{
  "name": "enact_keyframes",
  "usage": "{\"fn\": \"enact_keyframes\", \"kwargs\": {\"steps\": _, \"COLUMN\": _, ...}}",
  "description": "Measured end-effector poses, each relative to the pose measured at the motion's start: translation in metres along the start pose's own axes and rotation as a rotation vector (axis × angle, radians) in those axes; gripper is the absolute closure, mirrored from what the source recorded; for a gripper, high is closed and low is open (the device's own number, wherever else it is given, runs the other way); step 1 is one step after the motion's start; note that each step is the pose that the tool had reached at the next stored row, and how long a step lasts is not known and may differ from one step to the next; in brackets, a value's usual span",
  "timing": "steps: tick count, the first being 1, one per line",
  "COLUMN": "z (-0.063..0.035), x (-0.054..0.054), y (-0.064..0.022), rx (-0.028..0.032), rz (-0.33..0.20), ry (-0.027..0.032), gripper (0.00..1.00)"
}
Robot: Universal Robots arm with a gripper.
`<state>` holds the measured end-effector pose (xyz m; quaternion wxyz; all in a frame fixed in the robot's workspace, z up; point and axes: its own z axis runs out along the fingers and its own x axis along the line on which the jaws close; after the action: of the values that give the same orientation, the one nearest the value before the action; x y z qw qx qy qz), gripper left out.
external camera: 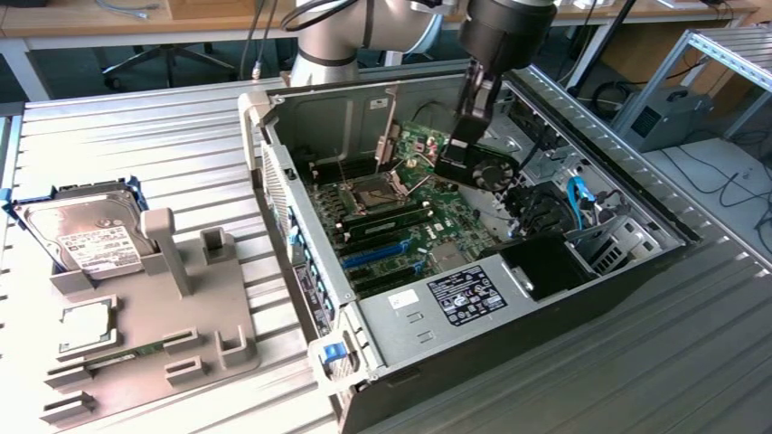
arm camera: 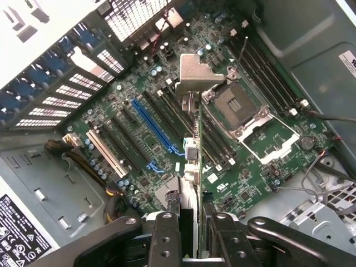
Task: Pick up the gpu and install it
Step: 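Insert the gpu into the slot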
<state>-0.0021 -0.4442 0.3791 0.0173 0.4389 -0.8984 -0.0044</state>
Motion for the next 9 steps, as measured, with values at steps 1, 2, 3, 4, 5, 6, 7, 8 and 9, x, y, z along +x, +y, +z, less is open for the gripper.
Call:
{"fn": "enact_keyframes", "kwargs": {"steps": 1, "z": 0.0, "x": -0.0001, "y": -0.0001, "rx": 0.0002, "rz": -0.005, "ry": 0.0001, "gripper": 0.74}}
{"fn": "enact_keyframes", "kwargs": {"steps": 2, "z": 0.0001, "x": -0.0001, "y": -0.0002, "rx": 0.0003, "rz": -0.01, "ry": 0.0002, "gripper": 0.74}}
{"fn": "enact_keyframes", "kwargs": {"steps": 3, "z": 0.0002, "x": -0.0003, "y": -0.0003, "rx": 0.0006, "rz": -0.02, "ry": 0.0005, "gripper": 0.74}}
{"fn": "enact_keyframes", "kwargs": {"steps": 4, "z": 0.0002, "x": -0.0003, "y": -0.0004, "rx": 0.0007, "rz": -0.026, "ry": 0.0006, "gripper": 0.74}}
{"fn": "enact_keyframes", "kwargs": {"steps": 5, "z": 0.0003, "x": -0.0004, "y": -0.0005, "rx": 0.0008, "rz": -0.03, "ry": 0.0007, "gripper": 0.74}}
{"fn": "enact_keyframes", "kwargs": {"steps": 6, "z": 0.0003, "x": -0.0004, "y": -0.0005, "rx": 0.001, "rz": -0.036, "ry": 0.0008, "gripper": 0.74}}
{"fn": "enact_keyframes", "kwargs": {"steps": 7, "z": 0.0004, "x": -0.0004, "y": -0.0006, "rx": 0.0011, "rz": -0.041, "ry": 0.0009, "gripper": 0.74}}
{"fn": "enact_keyframes", "kwargs": {"steps": 8, "z": 0.0005, "x": -0.0005, "y": -0.0006, "rx": 0.0013, "rz": -0.046, "ry": 0.0011, "gripper": 0.74}}
{"fn": "enact_keyframes", "kwargs": {"steps": 9, "z": 0.0005, "x": -0.0005, "y": -0.0007, "rx": 0.0014, "rz": -0.051, "ry": 0.0012, "gripper": 0.74}}
